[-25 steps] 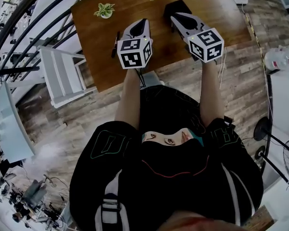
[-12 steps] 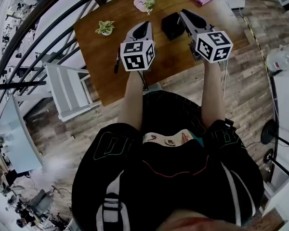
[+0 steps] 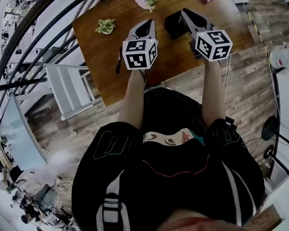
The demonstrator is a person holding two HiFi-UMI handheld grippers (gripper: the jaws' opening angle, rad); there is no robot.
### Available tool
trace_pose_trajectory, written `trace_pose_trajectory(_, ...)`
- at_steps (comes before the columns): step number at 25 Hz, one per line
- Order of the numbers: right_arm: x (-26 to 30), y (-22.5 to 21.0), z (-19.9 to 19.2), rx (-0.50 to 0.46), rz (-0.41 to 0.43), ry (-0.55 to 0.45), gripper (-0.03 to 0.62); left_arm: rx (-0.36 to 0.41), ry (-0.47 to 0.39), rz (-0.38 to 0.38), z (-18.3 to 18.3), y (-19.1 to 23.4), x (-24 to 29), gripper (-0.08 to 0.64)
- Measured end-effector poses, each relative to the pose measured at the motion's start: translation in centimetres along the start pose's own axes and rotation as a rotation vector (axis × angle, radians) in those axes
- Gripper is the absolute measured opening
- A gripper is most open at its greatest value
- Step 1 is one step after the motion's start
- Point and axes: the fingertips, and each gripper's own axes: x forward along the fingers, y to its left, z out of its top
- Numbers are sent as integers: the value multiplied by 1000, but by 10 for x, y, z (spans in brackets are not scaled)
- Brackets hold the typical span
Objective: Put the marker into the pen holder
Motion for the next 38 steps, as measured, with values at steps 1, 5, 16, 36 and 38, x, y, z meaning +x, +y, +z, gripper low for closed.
trace_pose_trajectory(1, 2, -2, -5, 5, -4, 9, 43, -5, 8, -1, -4, 2, 2, 9)
trace_pose_trajectory(5, 4, -7, -22, 27, -22, 44, 43, -22, 35, -8, -18, 3, 5, 9)
trace_pose_trajectory(16, 9, -13, -63, 70, -43, 127, 43, -58, 76, -22, -39, 6, 11, 9)
trace_pose_trajectory(36, 10, -13, -114, 98, -72, 257, 46, -84, 120, -32, -62, 9, 14, 9)
trace_pose_trajectory(38, 10, -13, -115, 102, -87, 250, 46, -84, 118, -30, -62, 9, 13, 9)
